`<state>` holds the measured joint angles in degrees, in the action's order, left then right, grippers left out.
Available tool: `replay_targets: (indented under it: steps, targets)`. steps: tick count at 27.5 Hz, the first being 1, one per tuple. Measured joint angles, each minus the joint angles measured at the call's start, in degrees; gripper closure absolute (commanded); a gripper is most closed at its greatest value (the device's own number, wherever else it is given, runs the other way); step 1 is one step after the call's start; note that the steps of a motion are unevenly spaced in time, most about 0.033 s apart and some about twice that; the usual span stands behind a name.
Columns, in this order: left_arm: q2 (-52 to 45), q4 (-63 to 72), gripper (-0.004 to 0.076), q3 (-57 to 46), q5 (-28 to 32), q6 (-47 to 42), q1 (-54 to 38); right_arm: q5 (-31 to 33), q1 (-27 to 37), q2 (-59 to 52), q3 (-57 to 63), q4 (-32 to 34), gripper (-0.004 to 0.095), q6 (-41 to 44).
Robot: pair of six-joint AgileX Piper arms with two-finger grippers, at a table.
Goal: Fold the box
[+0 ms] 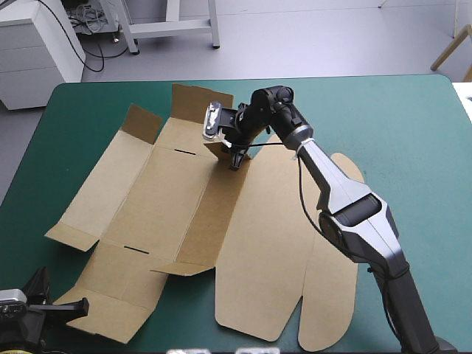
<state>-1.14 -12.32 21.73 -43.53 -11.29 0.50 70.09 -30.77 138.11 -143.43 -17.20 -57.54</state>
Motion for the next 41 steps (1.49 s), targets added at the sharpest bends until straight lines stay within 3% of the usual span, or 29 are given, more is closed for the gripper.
replay_targets:
  steps: [11,18,21,28,34,41]
  targets:
    - [0.0,0.0,0.0734,0.0,0.0,0.0,0.0,0.0,-3.6,-2.7,2.1,5.2,0.0924,0.9]
    - [0.0,0.0,0.0734,0.0,0.0,0.0,0.0,-0.1,-3.8,-10.7,14.2,7.9,0.0924,0.5]
    - [0.0,0.0,0.0734,0.0,0.0,0.0,0.0,-0.1,-3.8,-14.4,19.8,7.5,0.0924,-3.9]
    - [0.0,0.0,0.0734,0.0,0.0,0.0,0.0,-2.2,-3.8,-15.0,20.6,7.1,0.0924,-13.3]
    - [0.0,0.0,0.0734,0.0,0.0,0.0,0.0,-7.1,-3.7,-13.3,20.9,4.2,0.0924,-13.3]
    - [0.0,-0.6,0.0734,0.0,0.0,0.0,0.0,-8.5,-3.7,-12.0,21.1,2.4,0.091,-14.1]
